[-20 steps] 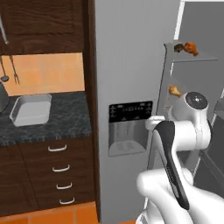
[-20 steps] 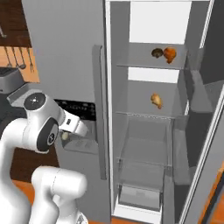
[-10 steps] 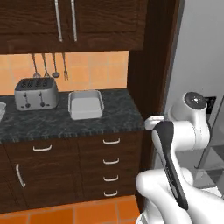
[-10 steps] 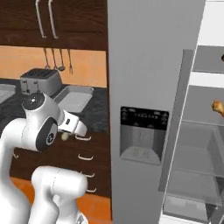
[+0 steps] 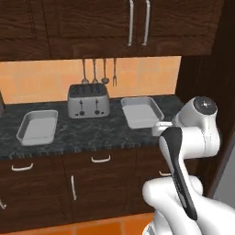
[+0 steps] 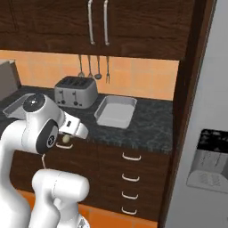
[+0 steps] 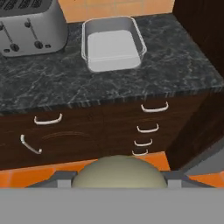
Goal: Place one mushroom and one chicken drumstick in each tupperware on the nearby counter, to pack two identical lunches.
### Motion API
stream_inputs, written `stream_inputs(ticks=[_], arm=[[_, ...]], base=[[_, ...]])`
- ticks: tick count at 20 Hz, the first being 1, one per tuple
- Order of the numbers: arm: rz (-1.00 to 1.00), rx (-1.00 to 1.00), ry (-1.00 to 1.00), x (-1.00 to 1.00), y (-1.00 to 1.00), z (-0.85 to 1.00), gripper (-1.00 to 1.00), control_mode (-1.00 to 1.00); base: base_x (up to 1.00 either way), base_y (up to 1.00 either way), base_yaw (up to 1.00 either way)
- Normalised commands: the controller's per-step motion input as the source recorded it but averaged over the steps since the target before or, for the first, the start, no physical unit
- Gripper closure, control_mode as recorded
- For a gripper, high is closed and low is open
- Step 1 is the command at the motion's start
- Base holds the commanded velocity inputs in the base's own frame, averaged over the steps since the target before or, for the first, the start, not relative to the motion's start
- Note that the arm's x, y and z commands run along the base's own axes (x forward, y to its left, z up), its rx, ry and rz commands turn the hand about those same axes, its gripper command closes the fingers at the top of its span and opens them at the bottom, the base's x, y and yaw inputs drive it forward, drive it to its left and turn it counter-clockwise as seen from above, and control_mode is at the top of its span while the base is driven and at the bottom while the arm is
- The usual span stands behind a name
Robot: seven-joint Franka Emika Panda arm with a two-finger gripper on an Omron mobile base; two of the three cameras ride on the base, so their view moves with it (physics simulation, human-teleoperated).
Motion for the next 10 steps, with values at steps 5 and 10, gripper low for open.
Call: stream_inputs(ticks=[5, 10], arm=[[0.00, 0.00, 0.00, 0.00, 0.00, 0.00, 1.00, 1.00], [0.00, 0.00, 0.00, 0.00, 0.00, 0.00, 1.00, 1.00]], base=[[0.70, 1.00, -0.01], [0.63, 1.00, -0.03]])
